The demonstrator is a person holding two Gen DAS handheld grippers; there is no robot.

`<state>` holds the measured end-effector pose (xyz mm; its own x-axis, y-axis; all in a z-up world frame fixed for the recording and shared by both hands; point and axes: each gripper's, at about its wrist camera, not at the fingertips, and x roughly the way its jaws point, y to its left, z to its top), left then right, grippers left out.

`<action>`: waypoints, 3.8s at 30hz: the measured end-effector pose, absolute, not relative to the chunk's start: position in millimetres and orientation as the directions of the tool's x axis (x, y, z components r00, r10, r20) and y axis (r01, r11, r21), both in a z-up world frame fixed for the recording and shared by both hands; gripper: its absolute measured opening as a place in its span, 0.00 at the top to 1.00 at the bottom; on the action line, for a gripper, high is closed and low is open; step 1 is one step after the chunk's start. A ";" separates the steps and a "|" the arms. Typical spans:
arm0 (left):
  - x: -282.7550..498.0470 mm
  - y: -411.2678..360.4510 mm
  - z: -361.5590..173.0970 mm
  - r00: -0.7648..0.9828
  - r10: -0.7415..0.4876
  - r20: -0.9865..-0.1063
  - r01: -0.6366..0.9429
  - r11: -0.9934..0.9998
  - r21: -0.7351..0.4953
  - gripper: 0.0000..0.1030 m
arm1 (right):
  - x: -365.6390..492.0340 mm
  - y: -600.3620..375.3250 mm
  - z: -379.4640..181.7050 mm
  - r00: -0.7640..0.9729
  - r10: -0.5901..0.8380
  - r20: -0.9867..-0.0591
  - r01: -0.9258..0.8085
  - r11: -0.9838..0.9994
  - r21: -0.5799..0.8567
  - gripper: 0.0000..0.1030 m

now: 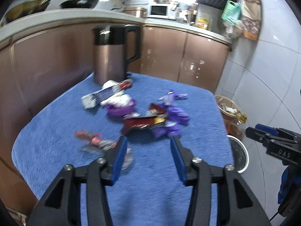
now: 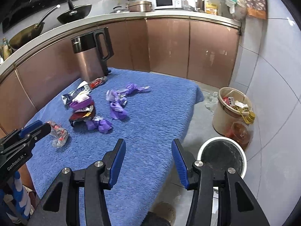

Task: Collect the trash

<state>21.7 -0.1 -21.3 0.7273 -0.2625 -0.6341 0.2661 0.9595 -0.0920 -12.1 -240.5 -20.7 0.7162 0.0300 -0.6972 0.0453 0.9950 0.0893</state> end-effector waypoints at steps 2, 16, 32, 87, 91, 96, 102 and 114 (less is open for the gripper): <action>24.3 20.2 -31.0 0.720 -0.252 -0.647 0.231 0.966 -0.118 0.53 | -3.9 -233.3 -24.3 0.710 0.052 -0.703 0.019 0.995 0.093 0.54; 61.4 60.9 -74.5 0.614 -0.298 -0.731 0.153 0.953 -0.260 0.52 | 94.0 -162.0 -78.1 0.590 0.249 -0.768 -0.271 0.957 0.102 0.54; 89.8 39.7 -103.3 0.572 -0.274 -0.773 0.122 0.960 -0.251 0.78 | 125.0 -156.9 -110.3 0.538 0.301 -0.788 -0.334 0.934 0.128 0.61; 43.5 -257.5 -8.7 0.368 -0.632 -0.682 0.612 0.717 -0.333 0.91 | -73.3 -407.5 -66.7 0.760 -0.157 -0.631 0.297 0.947 0.121 0.62; 52.6 -250.7 -18.2 0.370 -0.614 -0.697 0.588 0.736 -0.335 0.89 | -74.3 -419.1 -72.4 0.749 -0.168 -0.641 0.322 0.938 0.131 0.62; 73.7 -212.0 -35.0 0.406 -0.553 -0.727 0.496 0.802 -0.332 0.89 | -70.6 -425.2 -79.2 0.739 -0.163 -0.653 0.330 0.933 0.140 0.62; 95.2 -133.3 -31.0 0.523 -0.431 -0.736 0.376 0.891 -0.254 0.71 | -59.0 -425.2 -86.2 0.733 -0.144 -0.665 0.318 0.937 0.147 0.62; 70.3 13.3 -35.1 0.582 -0.168 -0.796 0.043 0.984 -0.175 0.53 | -44.2 -428.0 -102.5 0.717 -0.112 -0.688 0.308 0.936 0.168 0.62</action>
